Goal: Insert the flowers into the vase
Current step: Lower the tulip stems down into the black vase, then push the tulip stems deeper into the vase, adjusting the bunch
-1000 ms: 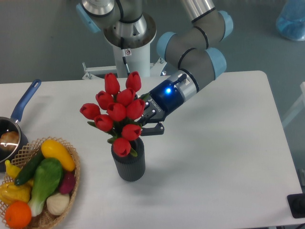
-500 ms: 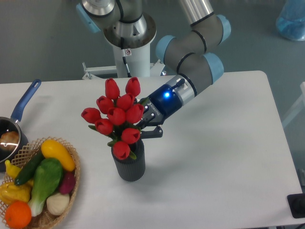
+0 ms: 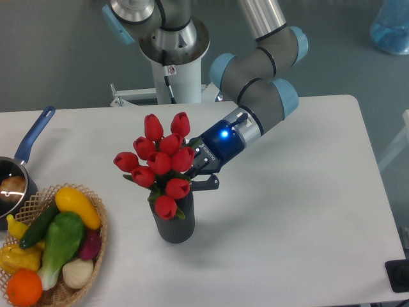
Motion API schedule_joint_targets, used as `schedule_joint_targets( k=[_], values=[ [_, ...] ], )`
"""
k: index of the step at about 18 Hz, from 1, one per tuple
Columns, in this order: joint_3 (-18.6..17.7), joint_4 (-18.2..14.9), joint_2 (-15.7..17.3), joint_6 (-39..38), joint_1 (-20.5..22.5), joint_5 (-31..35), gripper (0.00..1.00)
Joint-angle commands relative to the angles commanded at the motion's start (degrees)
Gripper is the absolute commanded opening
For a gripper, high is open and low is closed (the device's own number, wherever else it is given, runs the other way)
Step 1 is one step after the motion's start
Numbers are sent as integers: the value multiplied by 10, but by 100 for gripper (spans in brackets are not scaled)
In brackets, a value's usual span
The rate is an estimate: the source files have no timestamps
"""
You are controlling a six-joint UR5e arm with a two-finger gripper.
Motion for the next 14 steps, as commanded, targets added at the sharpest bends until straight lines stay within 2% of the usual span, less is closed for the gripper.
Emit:
schedule_joint_targets(
  k=[7, 14],
  values=[
    [0, 0, -9, 4, 4, 0, 18],
    [-17, -1, -12, 30, 4, 0, 19]
  ],
)
